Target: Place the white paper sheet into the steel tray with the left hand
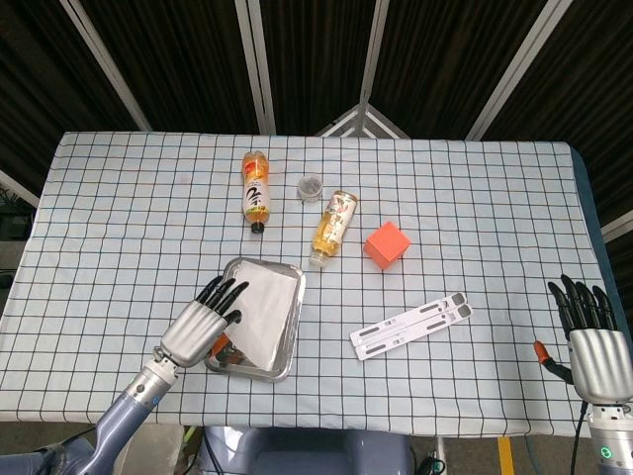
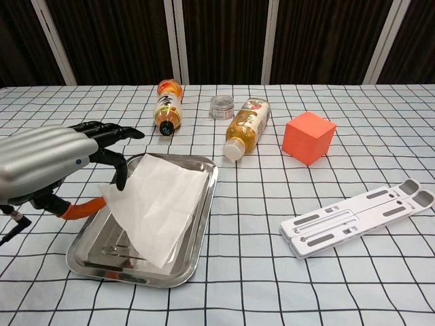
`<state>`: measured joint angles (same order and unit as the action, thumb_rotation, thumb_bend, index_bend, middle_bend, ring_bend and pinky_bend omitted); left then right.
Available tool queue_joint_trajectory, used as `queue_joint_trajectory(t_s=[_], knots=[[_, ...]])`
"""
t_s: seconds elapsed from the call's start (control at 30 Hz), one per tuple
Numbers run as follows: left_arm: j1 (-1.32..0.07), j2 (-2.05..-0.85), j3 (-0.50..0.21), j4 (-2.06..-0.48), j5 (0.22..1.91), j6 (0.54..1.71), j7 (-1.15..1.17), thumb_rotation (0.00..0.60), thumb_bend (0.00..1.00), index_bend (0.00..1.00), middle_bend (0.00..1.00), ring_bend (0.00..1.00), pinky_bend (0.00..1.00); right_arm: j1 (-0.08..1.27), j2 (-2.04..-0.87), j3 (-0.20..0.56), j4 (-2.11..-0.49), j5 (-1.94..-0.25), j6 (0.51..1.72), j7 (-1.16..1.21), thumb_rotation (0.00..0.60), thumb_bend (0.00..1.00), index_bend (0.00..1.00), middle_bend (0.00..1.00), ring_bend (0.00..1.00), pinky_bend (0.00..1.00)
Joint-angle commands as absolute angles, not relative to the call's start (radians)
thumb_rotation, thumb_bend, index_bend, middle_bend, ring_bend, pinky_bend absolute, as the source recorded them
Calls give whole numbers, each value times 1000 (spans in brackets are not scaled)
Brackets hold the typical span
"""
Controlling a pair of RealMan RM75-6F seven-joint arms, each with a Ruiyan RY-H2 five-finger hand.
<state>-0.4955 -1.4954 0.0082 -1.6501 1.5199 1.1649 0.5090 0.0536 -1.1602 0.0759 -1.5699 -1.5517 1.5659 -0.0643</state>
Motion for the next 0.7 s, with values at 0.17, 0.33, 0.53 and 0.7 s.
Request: queue_joint_trajectory(t_s=[0.17,0.33,0.53,0.7], knots=[[-485,-1464,21,-1667,1545,1184,480,600,255,187,0,0,0,53,-1162,76,-1568,-1554,1570,-65,600,329,0,0,0,0],[-473,-1445,29,-1677,1547,1192,445,600,110,97,0,0,0,53,-1162,75,-1569,-1555,1569,-69,600,329,0,0,0,0],[-470,-1421,39,-1688,1564,1191,408,600,10,29,0,0,0,53,-1163,76,-1570,-1553,1568,-73,600,329,0,0,0,0],[-471,-1395,42,-1693,1564,1180,398,600,11,11,0,0,0,54,-1163,76,-1570,-1551,1566,-73,600,328,0,0,0,0]])
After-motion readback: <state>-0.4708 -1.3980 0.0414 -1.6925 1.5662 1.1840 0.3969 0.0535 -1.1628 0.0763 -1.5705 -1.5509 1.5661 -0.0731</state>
